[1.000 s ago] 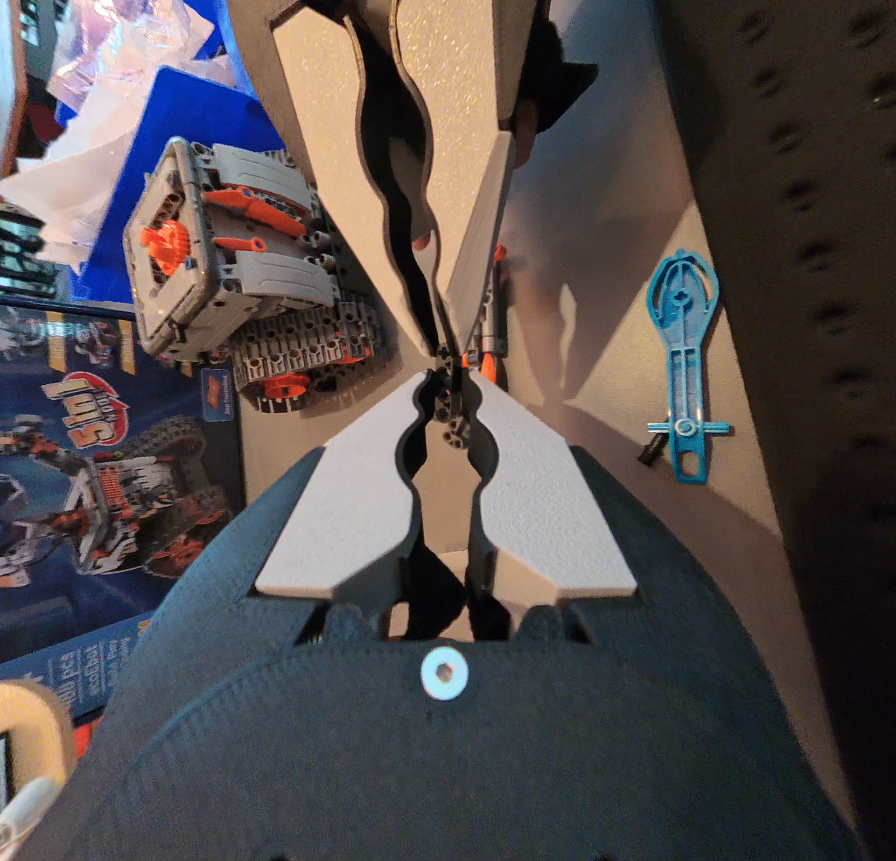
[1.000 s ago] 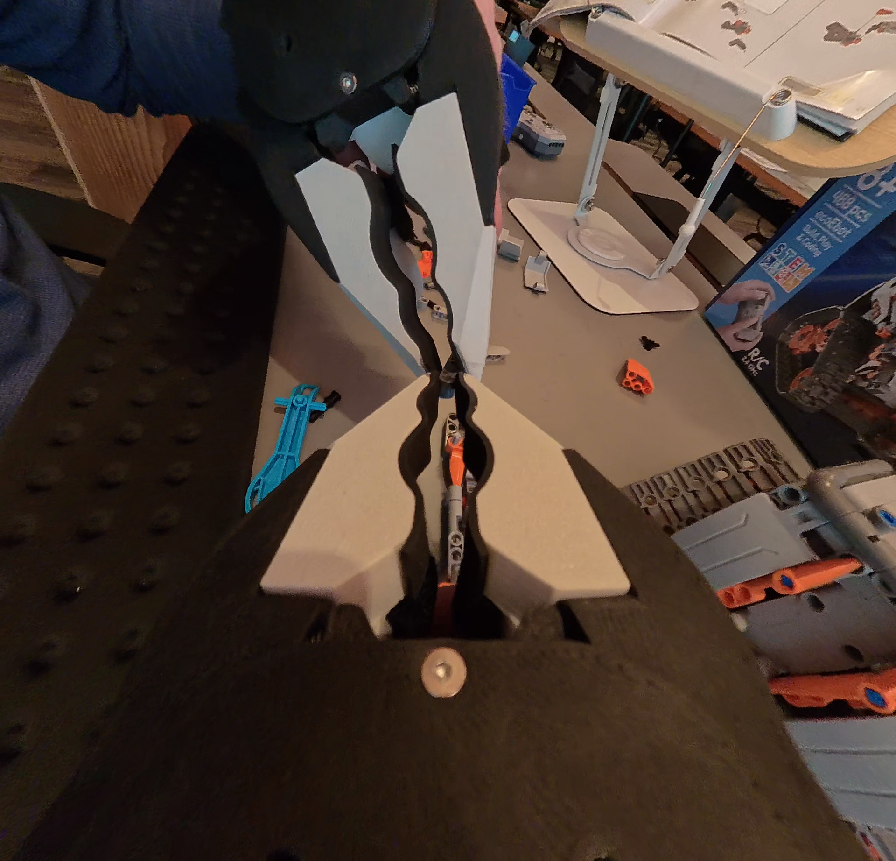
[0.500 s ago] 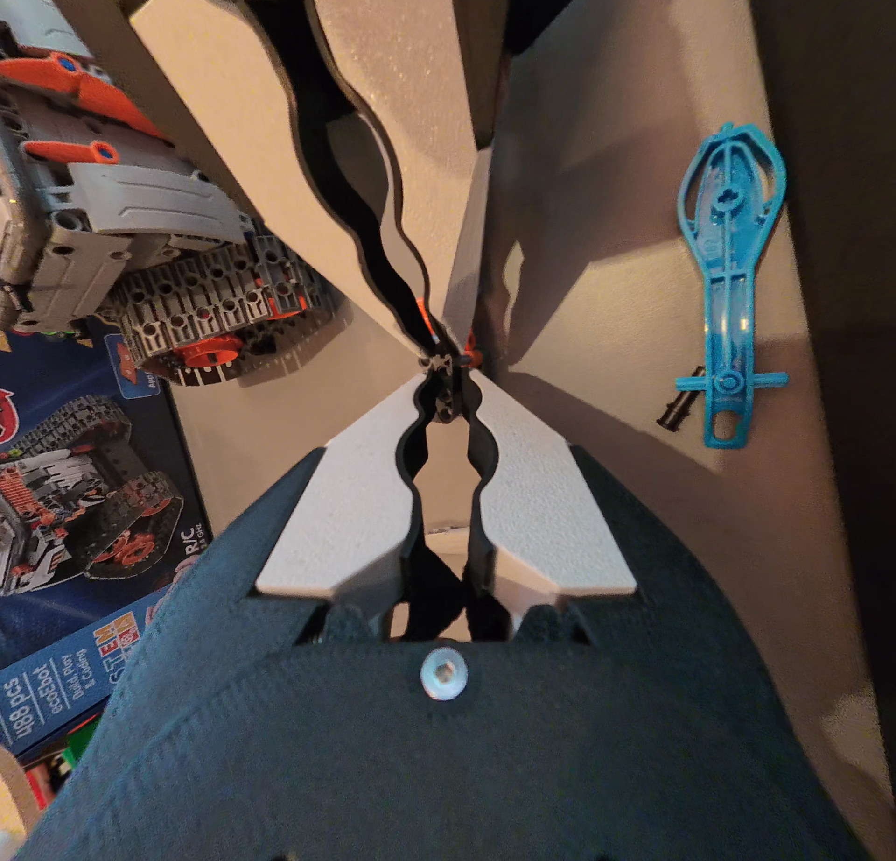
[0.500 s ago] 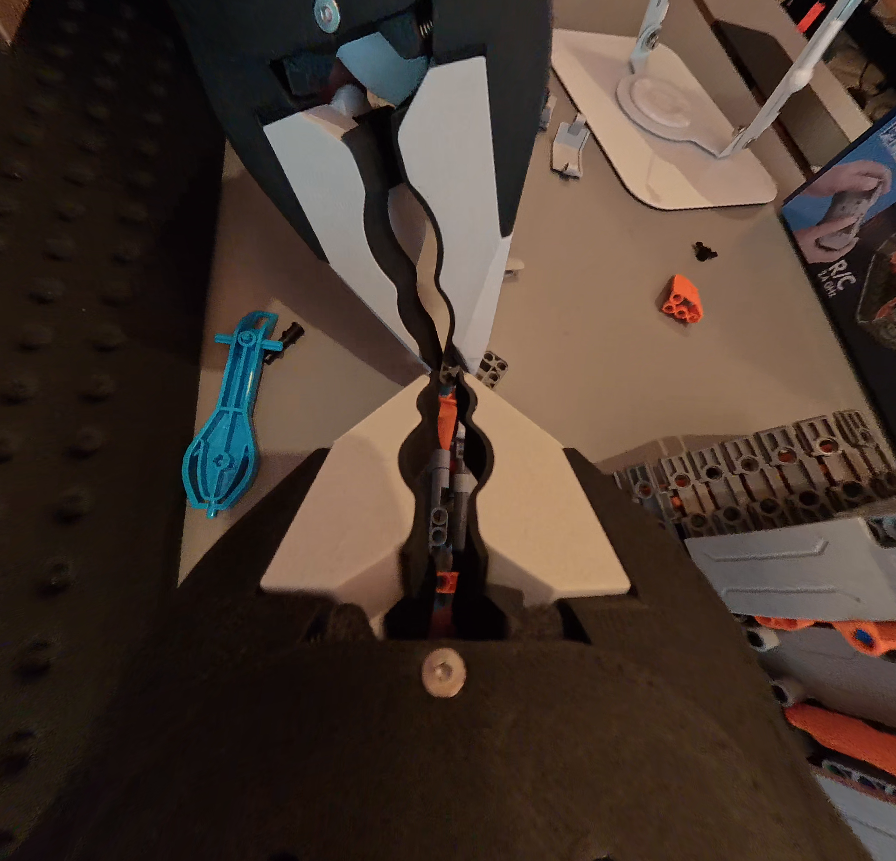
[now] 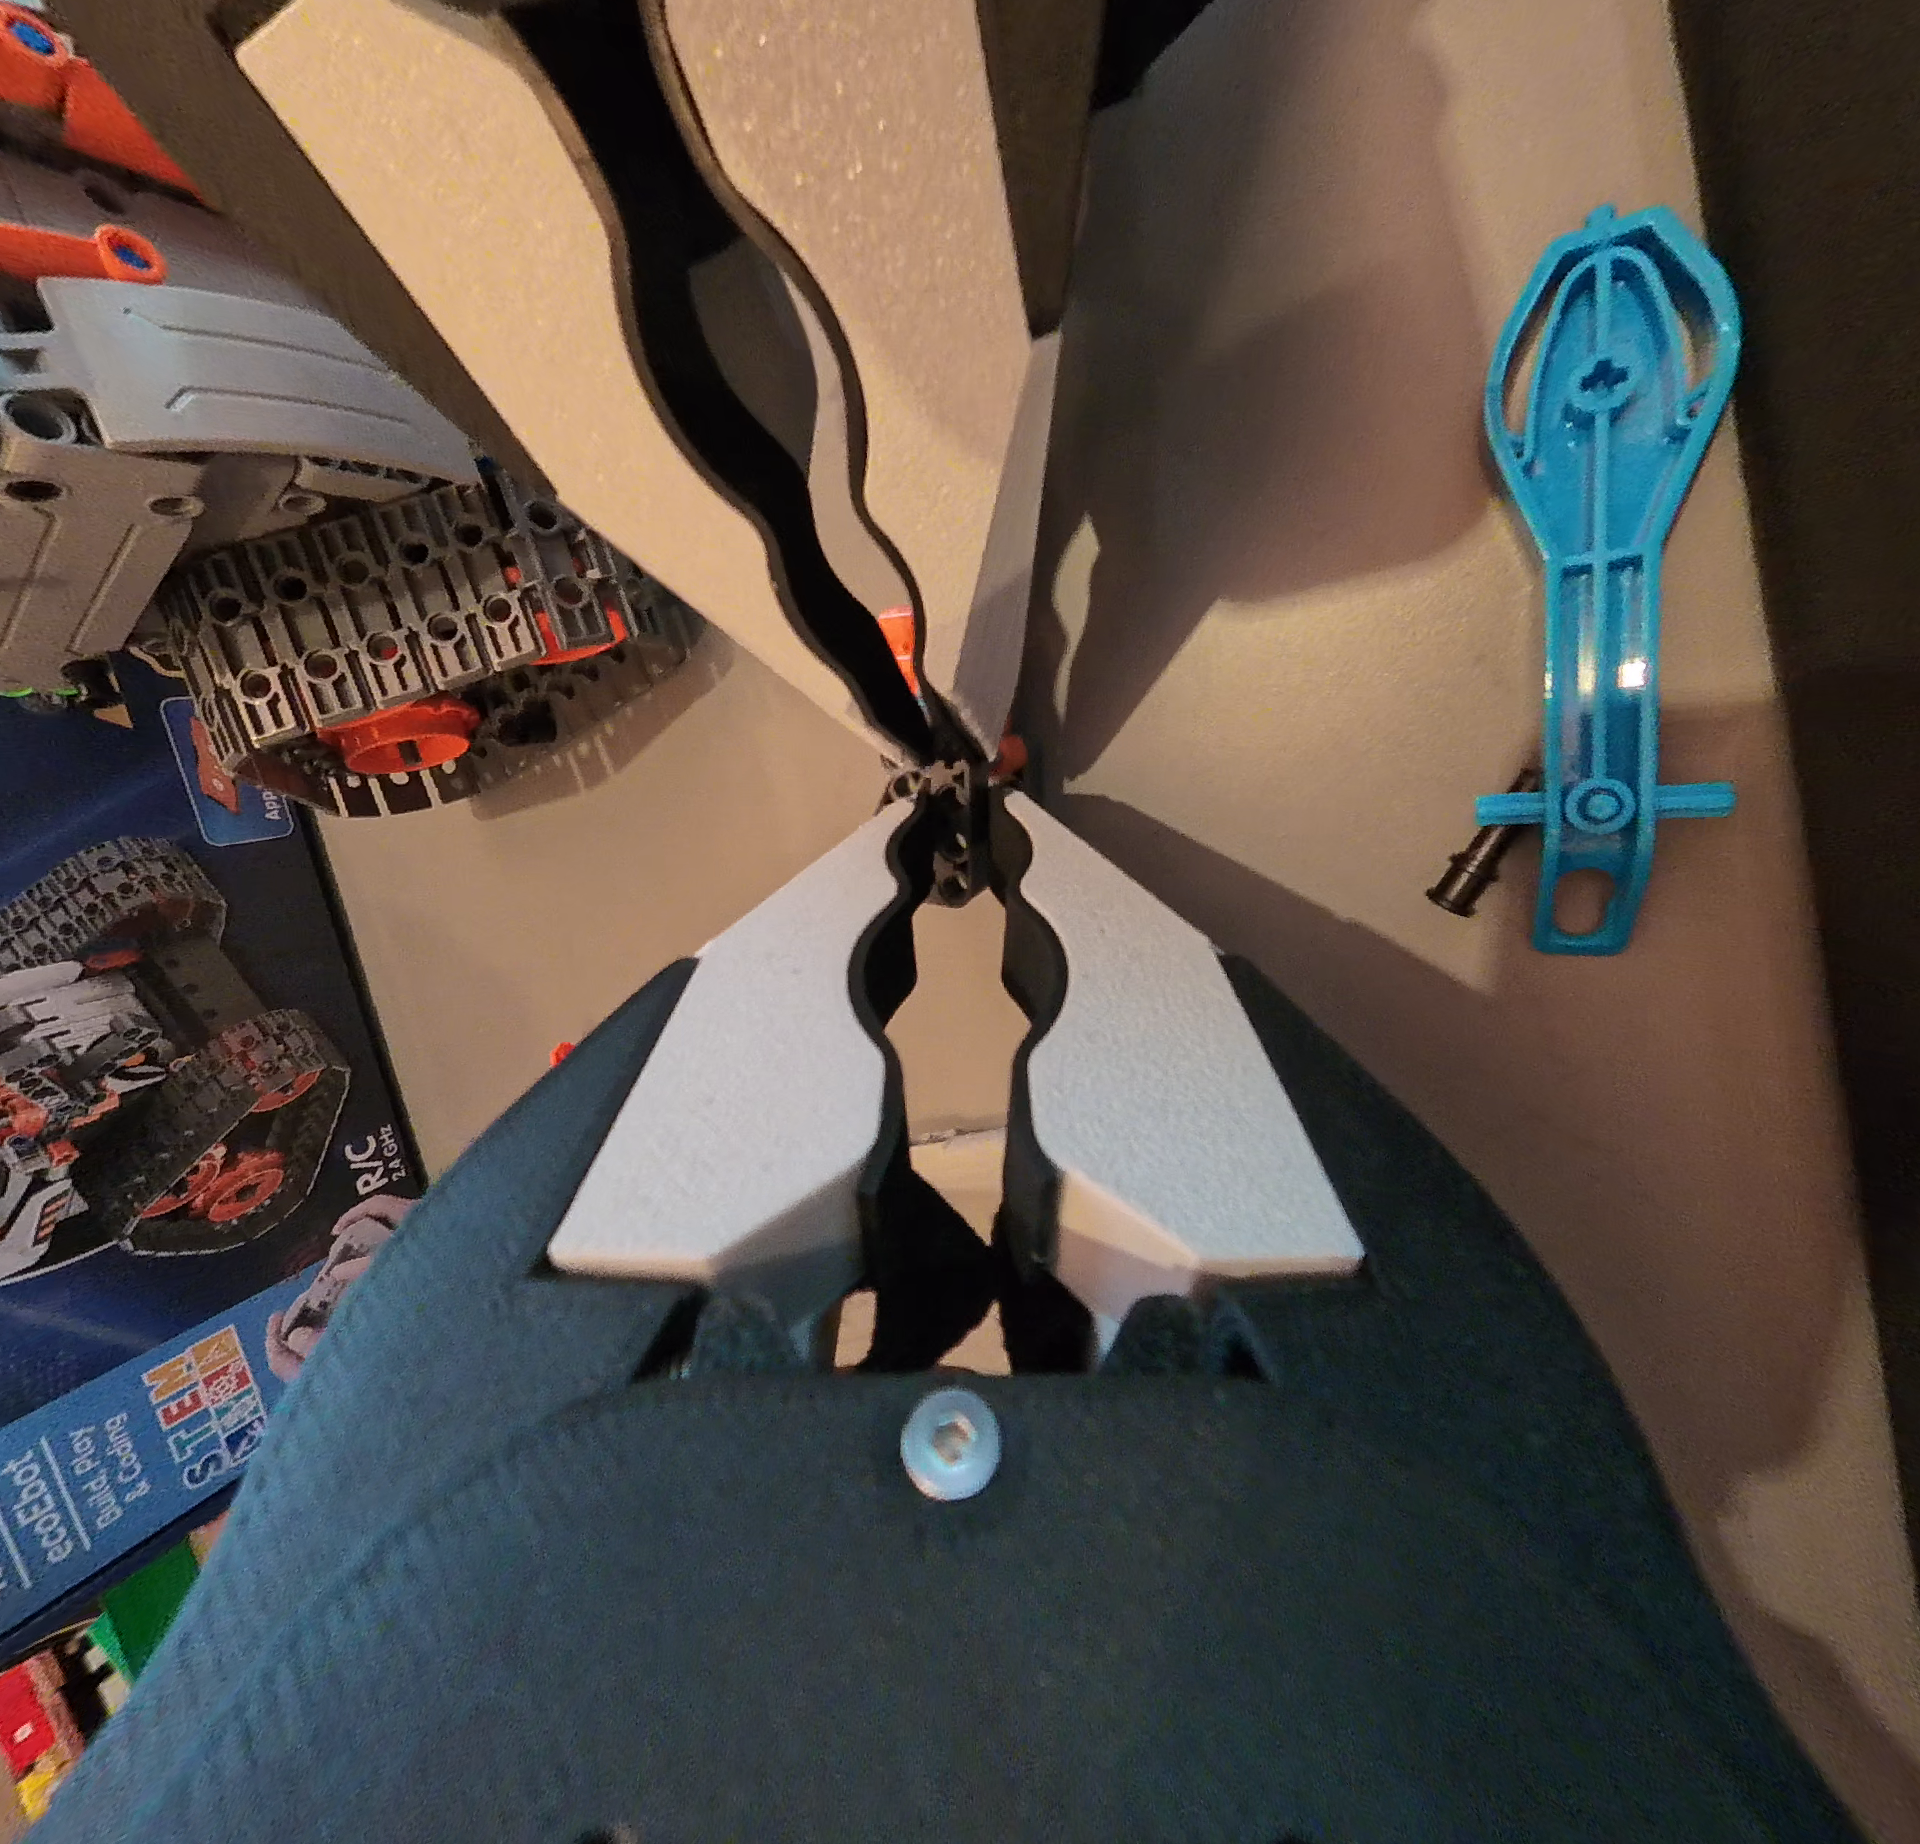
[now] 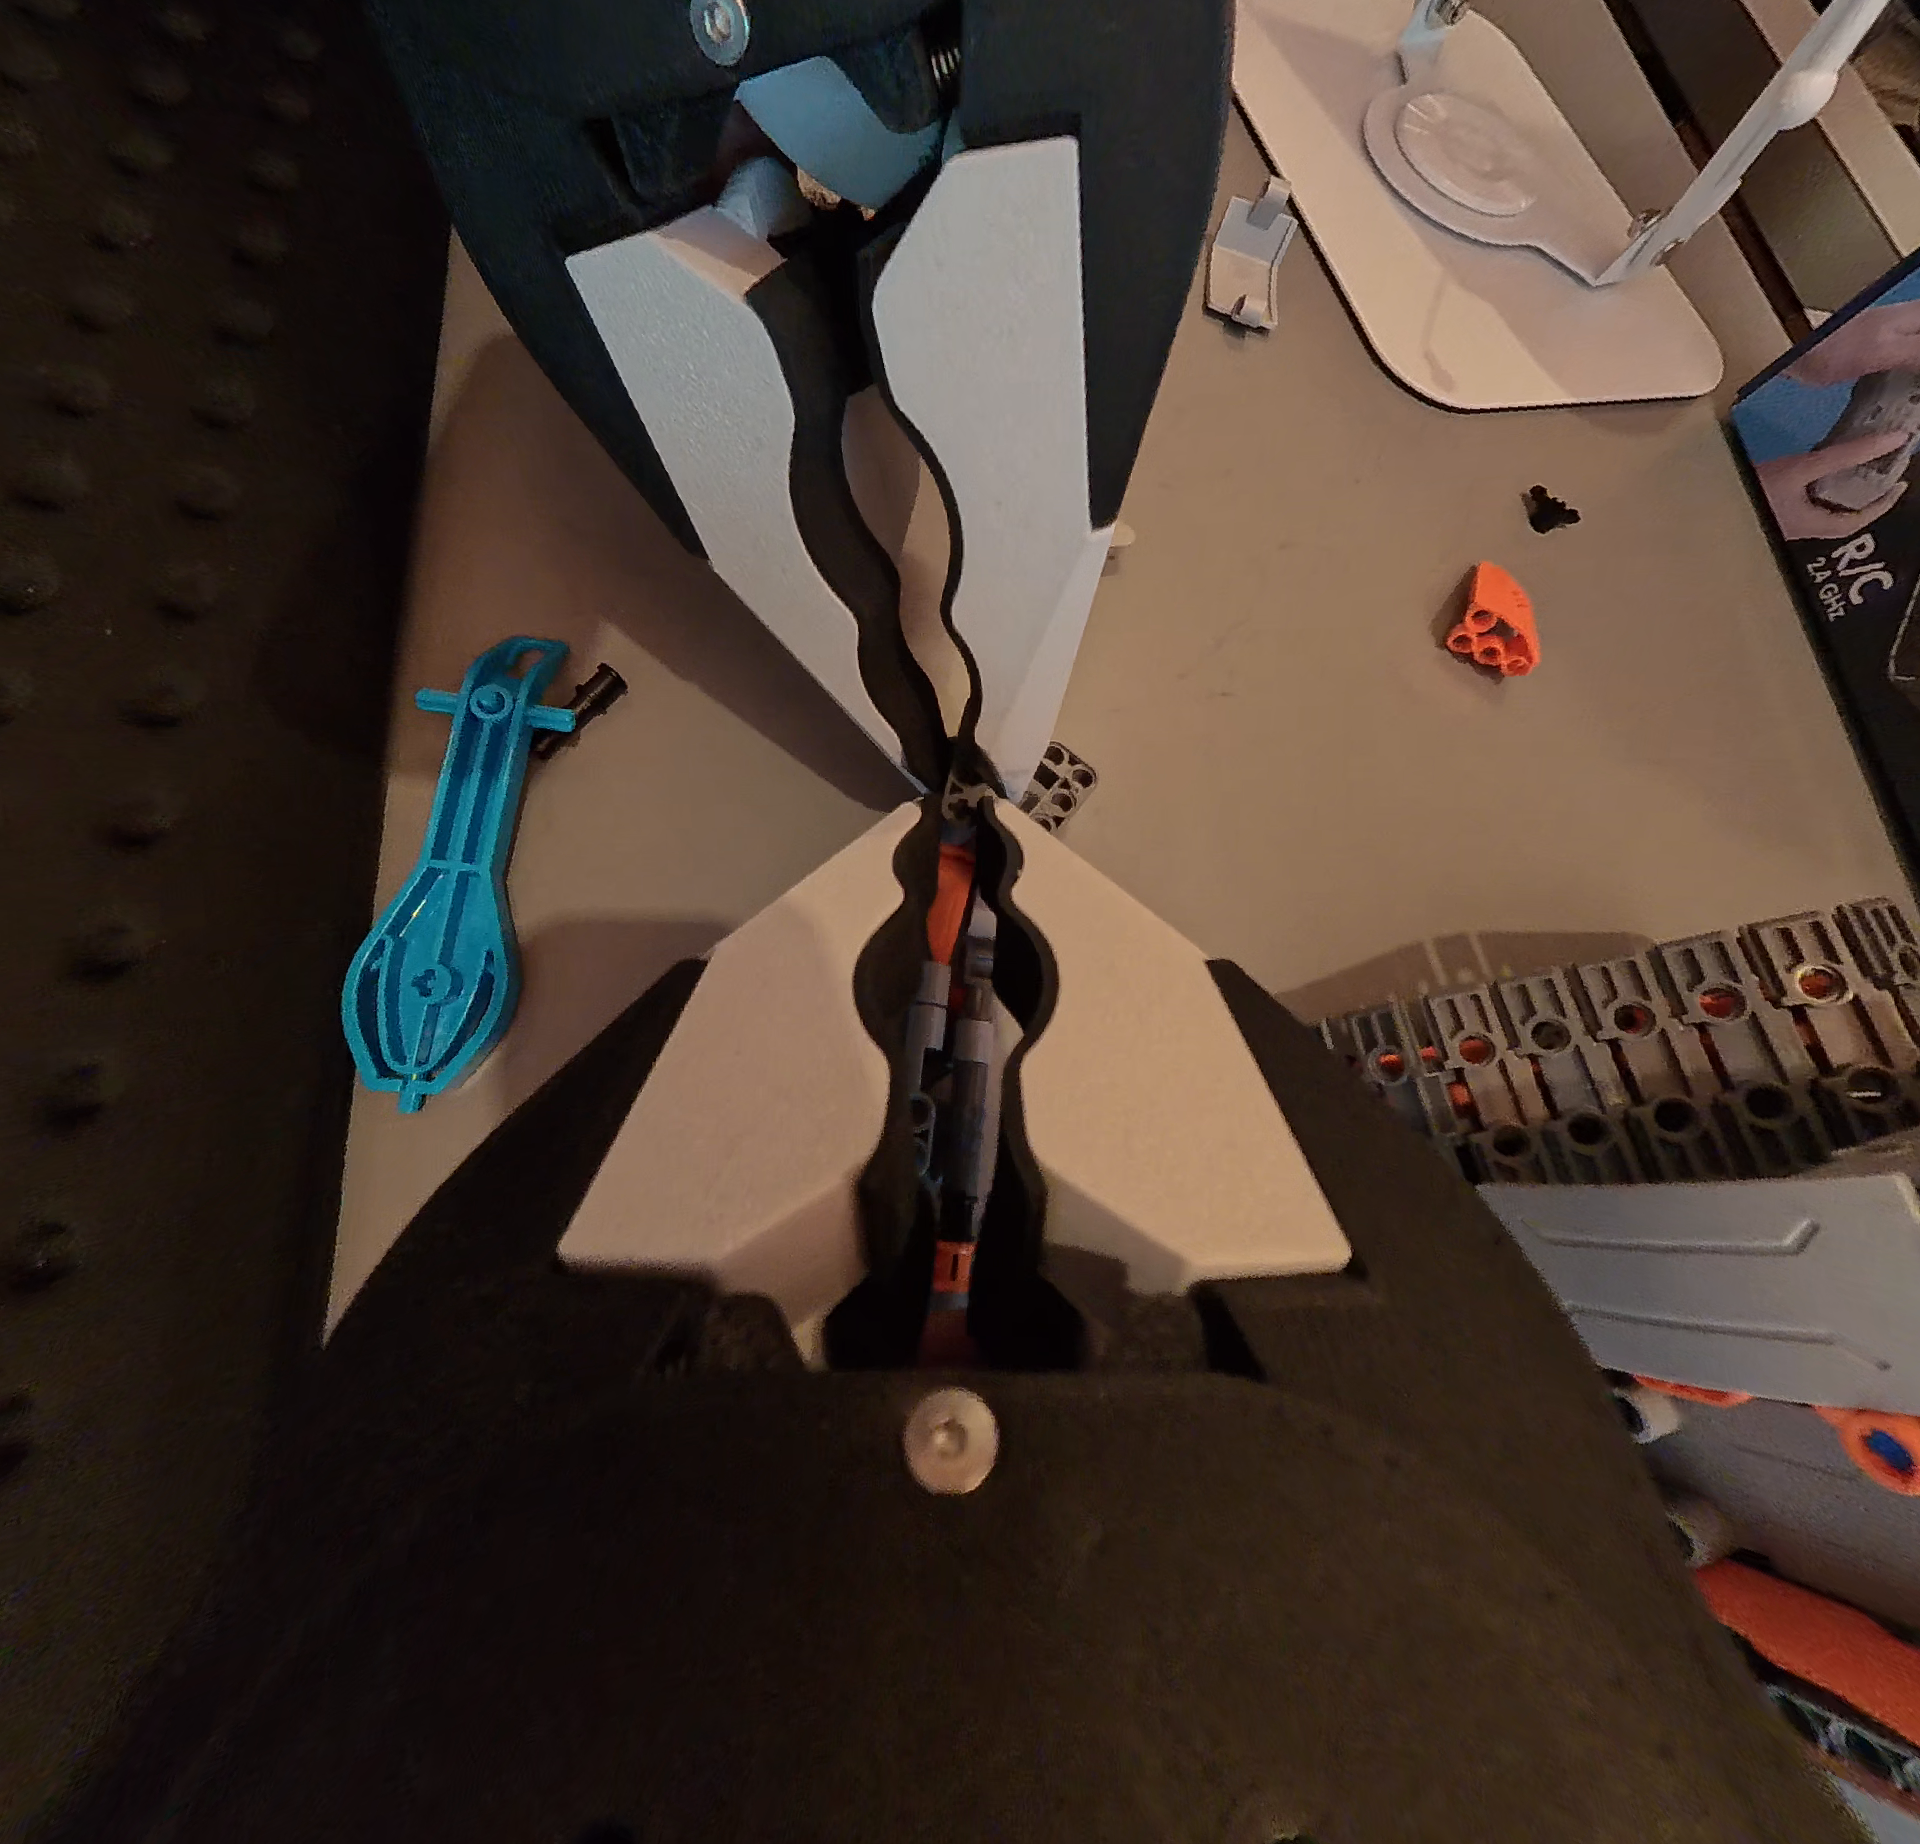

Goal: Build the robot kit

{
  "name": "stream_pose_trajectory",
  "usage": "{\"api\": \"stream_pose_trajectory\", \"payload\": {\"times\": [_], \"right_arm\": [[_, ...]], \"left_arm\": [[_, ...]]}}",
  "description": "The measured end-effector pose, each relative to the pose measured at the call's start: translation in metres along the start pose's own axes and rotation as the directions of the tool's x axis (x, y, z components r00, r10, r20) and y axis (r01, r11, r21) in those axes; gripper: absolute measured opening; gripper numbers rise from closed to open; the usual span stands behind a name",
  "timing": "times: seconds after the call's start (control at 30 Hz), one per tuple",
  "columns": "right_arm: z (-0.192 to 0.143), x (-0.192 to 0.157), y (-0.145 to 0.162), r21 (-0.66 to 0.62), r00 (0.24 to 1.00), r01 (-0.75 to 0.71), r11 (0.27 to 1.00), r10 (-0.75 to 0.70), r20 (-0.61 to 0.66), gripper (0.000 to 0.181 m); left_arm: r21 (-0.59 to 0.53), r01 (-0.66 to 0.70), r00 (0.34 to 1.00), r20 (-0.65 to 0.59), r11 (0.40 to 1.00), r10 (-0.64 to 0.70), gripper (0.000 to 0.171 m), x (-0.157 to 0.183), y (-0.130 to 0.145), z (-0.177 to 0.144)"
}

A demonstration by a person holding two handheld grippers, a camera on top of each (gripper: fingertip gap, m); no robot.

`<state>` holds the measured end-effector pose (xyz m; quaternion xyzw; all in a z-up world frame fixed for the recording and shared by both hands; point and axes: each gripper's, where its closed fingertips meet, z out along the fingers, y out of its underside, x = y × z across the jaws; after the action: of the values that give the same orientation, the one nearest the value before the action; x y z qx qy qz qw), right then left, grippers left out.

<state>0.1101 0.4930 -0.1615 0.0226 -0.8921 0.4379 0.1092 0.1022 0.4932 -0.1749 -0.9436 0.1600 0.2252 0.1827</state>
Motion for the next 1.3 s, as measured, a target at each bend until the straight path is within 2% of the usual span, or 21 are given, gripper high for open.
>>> {"api": "stream_pose_trajectory", "payload": {"times": [0.7,1.03,1.2,1.3], "right_arm": [[0.000,0.000,0.005,0.011,0.997,-0.074,0.997,0.074,0.018,0.006],[-0.001,0.000,0.011,-0.032,0.998,-0.004,0.999,0.002,-0.061,0.006],[-0.003,0.000,0.010,-0.050,0.997,0.018,0.999,-0.022,-0.072,0.005],[-0.013,-0.006,0.003,0.002,0.999,-0.021,1.000,0.021,-0.040,0.018]], "left_arm": [[-0.027,-0.044,0.999,-0.025,0.999,0.043,0.007,-0.001,-0.001,0.005],[-0.074,-0.128,0.989,-0.080,0.989,0.122,0.007,0.000,-0.002,0.007],[-0.033,-0.085,0.994,-0.074,0.996,0.082,0.008,0.000,-0.004,0.007],[0.009,-0.040,0.998,-0.044,0.999,0.041,0.008,-0.001,-0.011,0.007]]}}
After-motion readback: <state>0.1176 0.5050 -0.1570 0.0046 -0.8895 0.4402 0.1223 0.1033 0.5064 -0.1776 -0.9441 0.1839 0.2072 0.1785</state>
